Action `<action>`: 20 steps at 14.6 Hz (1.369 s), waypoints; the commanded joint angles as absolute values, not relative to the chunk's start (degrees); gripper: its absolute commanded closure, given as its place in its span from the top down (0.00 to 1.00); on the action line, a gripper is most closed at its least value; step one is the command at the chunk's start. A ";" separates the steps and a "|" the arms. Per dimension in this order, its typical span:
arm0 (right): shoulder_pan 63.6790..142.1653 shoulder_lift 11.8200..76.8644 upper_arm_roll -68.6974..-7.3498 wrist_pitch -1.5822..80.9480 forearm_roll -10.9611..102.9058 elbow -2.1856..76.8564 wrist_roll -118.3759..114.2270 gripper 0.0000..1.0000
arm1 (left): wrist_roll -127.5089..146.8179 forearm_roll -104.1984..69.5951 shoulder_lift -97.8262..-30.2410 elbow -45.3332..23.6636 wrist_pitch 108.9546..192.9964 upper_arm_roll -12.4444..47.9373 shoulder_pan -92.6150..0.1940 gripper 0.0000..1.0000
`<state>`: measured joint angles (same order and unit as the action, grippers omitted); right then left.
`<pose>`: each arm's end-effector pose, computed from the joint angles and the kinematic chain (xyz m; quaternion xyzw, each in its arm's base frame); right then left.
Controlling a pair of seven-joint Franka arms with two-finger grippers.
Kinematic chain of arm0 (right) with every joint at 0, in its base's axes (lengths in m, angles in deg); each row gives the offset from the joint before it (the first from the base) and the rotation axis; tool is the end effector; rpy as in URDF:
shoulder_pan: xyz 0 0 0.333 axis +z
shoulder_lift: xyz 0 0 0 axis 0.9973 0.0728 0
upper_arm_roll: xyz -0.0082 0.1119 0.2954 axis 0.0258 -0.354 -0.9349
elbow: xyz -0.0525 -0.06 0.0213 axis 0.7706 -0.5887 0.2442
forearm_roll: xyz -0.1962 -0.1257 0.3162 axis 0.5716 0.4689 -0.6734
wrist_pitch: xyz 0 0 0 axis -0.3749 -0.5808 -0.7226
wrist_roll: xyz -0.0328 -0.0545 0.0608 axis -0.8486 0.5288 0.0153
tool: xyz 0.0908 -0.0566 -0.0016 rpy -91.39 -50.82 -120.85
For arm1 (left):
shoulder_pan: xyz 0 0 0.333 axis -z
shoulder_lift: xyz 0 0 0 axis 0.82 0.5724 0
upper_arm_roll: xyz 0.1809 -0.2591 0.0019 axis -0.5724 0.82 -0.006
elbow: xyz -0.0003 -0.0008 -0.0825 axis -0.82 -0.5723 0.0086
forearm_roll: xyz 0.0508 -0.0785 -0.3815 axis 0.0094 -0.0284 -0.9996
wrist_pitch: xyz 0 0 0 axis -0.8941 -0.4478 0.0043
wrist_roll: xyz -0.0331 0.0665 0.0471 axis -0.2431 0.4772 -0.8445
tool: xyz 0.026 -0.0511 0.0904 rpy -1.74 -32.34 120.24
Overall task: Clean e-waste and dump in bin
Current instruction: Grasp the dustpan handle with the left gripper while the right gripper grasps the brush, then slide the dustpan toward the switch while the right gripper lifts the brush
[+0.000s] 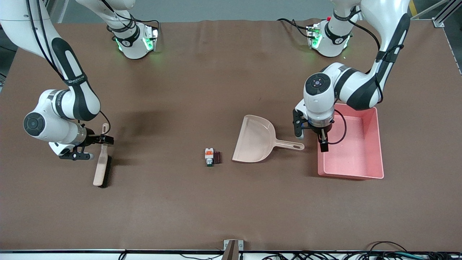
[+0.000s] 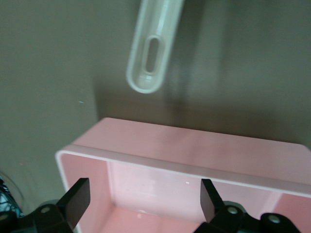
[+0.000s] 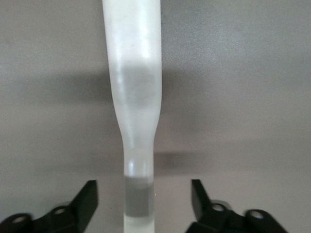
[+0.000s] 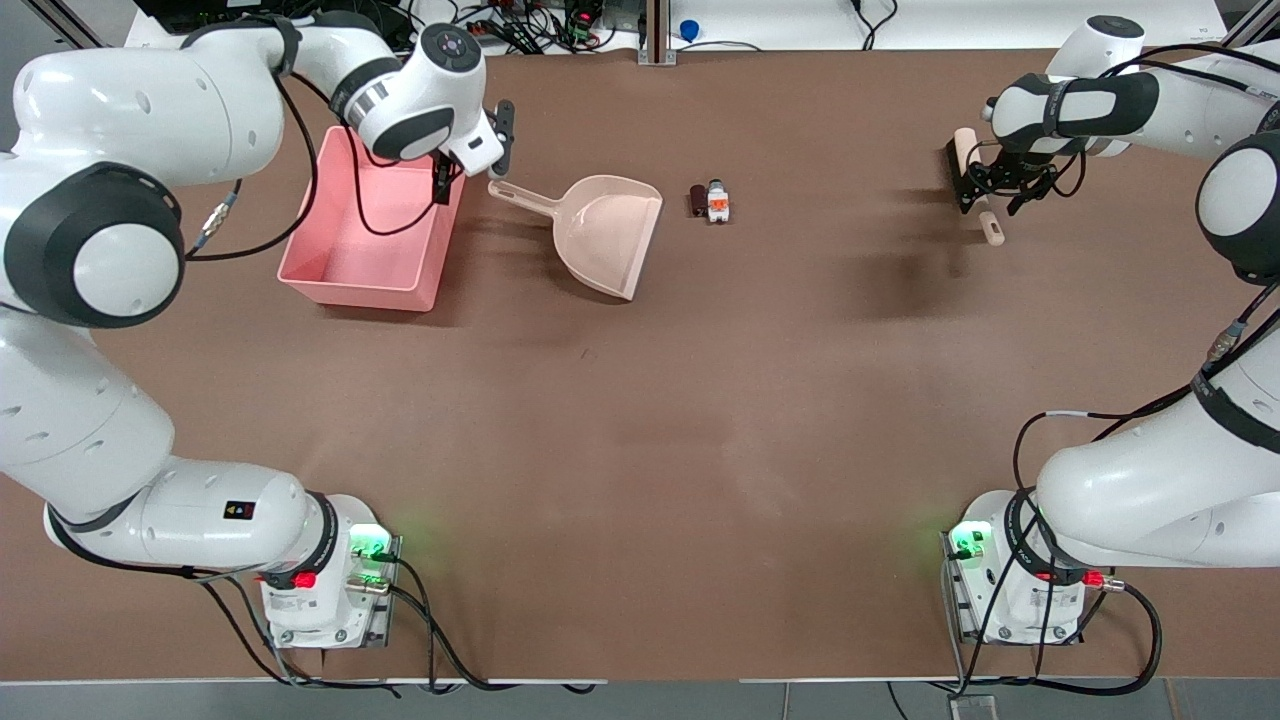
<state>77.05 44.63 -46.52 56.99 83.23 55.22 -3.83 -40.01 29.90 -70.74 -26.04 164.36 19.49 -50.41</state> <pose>0.5809 -0.0587 0.2273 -0.9974 0.0209 0.0670 0.0142 0.5553 -0.2302 0.3012 -0.6788 0.7086 0.0396 0.1886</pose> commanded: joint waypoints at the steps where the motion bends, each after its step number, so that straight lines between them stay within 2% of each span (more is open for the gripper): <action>1: 76.60 44.17 -46.99 55.90 83.52 55.30 -3.24 0.62 | -40.83 30.54 -65.58 -19.94 163.45 19.72 -49.73 1.00; 4: 76.60 44.17 -46.99 55.11 83.52 55.21 -3.33 0.37 | -40.13 30.28 -61.28 -15.81 161.00 19.72 -48.94 1.00; 9: 76.77 44.17 -47.16 53.54 83.52 54.42 -3.33 0.15 | -39.33 30.27 -60.30 -15.27 160.55 19.81 -47.35 1.00; 11: 76.95 44.08 -47.25 49.85 83.52 51.97 -3.33 0.10 | -39.60 30.27 -60.30 -15.45 160.46 19.81 -46.57 1.00; 20: 80.72 41.71 -47.60 35.78 82.65 43.26 -4.03 0.04 | -35.21 30.19 -57.49 -12.90 159.06 19.81 -44.01 1.00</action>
